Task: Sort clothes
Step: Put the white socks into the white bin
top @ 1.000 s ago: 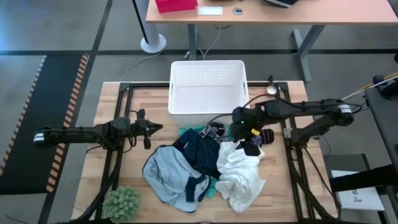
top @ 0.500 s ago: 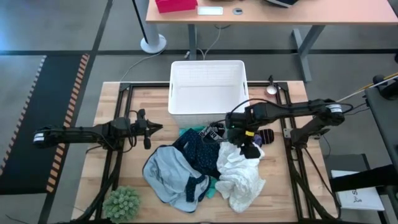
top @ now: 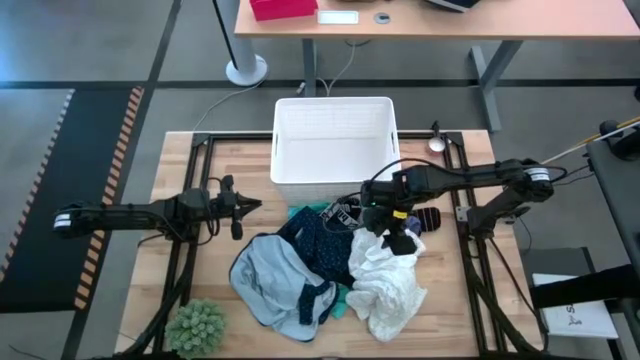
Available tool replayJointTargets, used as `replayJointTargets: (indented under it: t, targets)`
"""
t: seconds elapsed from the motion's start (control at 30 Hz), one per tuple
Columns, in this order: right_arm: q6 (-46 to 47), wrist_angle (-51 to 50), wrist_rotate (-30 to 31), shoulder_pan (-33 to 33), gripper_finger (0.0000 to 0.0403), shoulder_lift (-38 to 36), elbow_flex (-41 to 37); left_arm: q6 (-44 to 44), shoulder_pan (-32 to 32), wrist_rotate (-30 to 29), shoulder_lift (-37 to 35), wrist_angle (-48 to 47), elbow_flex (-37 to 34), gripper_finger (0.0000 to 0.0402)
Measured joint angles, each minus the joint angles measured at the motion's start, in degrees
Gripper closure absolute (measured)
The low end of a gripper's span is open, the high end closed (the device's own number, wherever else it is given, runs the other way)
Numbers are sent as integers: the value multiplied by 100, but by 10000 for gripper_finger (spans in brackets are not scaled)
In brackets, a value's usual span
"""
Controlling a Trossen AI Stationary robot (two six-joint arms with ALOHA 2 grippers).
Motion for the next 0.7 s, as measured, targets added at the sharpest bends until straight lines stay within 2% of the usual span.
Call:
replayJointTargets:
  t: [0.7]
  targets:
    - [61, 149, 0, 0, 235, 108, -42, 0, 1, 0, 0, 2, -2, 380]
